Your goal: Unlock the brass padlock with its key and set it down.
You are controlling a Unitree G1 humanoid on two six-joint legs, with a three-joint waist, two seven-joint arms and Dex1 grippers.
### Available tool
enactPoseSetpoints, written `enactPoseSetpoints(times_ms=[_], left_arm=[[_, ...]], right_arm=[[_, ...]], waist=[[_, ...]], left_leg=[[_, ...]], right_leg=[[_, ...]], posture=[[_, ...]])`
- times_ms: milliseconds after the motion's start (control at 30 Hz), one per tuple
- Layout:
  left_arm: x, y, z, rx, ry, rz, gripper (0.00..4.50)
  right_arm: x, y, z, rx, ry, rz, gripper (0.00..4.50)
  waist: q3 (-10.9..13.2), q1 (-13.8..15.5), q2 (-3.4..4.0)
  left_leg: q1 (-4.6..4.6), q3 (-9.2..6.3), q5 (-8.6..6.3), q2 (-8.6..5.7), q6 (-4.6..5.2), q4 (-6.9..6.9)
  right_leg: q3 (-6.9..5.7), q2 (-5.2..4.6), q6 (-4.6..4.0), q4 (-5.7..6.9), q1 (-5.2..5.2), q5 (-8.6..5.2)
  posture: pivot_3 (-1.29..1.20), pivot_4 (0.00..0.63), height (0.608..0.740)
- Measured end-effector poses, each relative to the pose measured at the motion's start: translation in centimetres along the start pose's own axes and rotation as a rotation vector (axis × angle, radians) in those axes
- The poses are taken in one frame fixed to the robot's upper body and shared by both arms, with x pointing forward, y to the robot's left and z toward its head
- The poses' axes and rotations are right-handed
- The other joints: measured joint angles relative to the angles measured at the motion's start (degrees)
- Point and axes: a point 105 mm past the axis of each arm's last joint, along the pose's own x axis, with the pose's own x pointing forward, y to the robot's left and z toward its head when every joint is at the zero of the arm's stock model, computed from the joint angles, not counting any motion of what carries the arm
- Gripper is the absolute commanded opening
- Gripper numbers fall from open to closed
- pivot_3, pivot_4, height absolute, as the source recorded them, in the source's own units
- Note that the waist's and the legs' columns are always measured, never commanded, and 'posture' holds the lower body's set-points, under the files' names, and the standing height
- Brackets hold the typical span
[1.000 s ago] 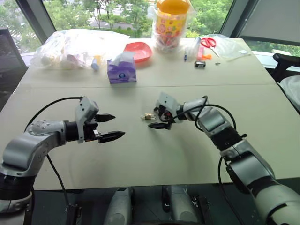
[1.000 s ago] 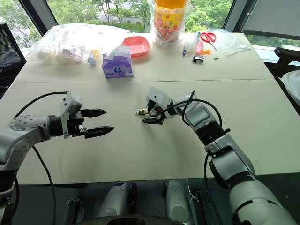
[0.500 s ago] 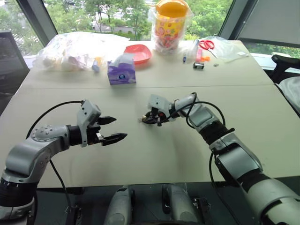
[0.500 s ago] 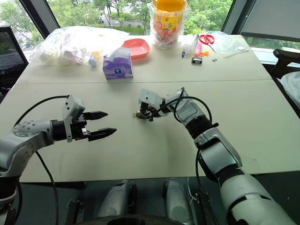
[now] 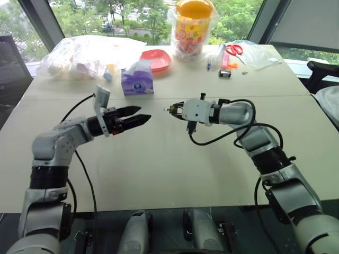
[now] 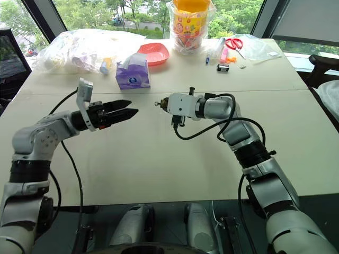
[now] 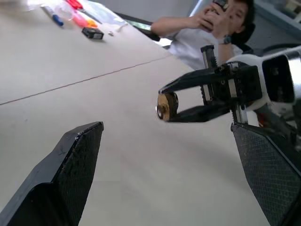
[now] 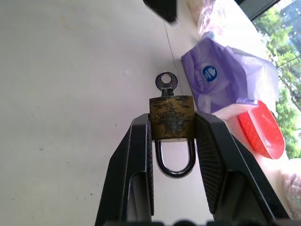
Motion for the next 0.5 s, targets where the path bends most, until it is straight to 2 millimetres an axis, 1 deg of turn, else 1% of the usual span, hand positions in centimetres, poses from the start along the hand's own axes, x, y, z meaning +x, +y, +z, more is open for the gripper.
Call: enactPoseSetpoints(times_ms=[67,100,200,367,500], left_arm=[[0.9,0.3,-0.2,-0.010,0.008,-0.032,3.74],[1.3,0.3,-0.4,-0.015,0.018,-0.053,3.40],[2.1,0.4,-0.9,-0.026,0.044,-0.100,2.19],[2.8,0.3,-0.9,-0.028,0.049,-0.140,2.19],[3.3,0.3,-0.6,-0.027,0.037,-0.151,2.19]], right_arm=[[0.0,0.0,0.4,-0.001,-0.003,-0.010,0.71],[0.0,-0.1,0.7,-0.004,-0.005,-0.017,0.71],[-0.1,-0.3,1.3,-0.012,-0.006,-0.037,0.71],[-0.3,-0.1,1.1,-0.002,0.017,-0.046,0.71],[-0.4,-0.1,1.5,-0.007,0.013,-0.051,0.71]], waist=[[0.00,0.03,0.00],[0.00,0.02,0.00],[0.00,0.06,0.00],[0.00,0.17,0.00],[0.00,0.18,0.00]], left_leg=[[-0.01,0.00,0.00,0.00,0.00,0.02],[-0.01,0.00,0.00,0.00,0.00,0.02],[-0.03,-0.01,0.00,0.00,0.01,0.01],[-0.05,-0.03,0.00,0.00,0.01,0.02],[-0.05,-0.04,0.00,-0.01,0.01,0.02]], right_leg=[[0.00,0.00,-0.01,-0.01,0.00,0.00],[0.00,0.00,-0.01,-0.01,0.00,0.00],[0.00,0.00,-0.01,-0.03,-0.01,-0.01],[0.00,-0.02,-0.01,-0.04,-0.01,-0.01],[0.00,-0.02,0.00,-0.04,-0.01,-0.01]], posture=[[0.00,0.150,0.740],[0.00,0.150,0.740],[0.00,0.150,0.740],[0.00,0.150,0.740],[0.00,0.150,0.740]])
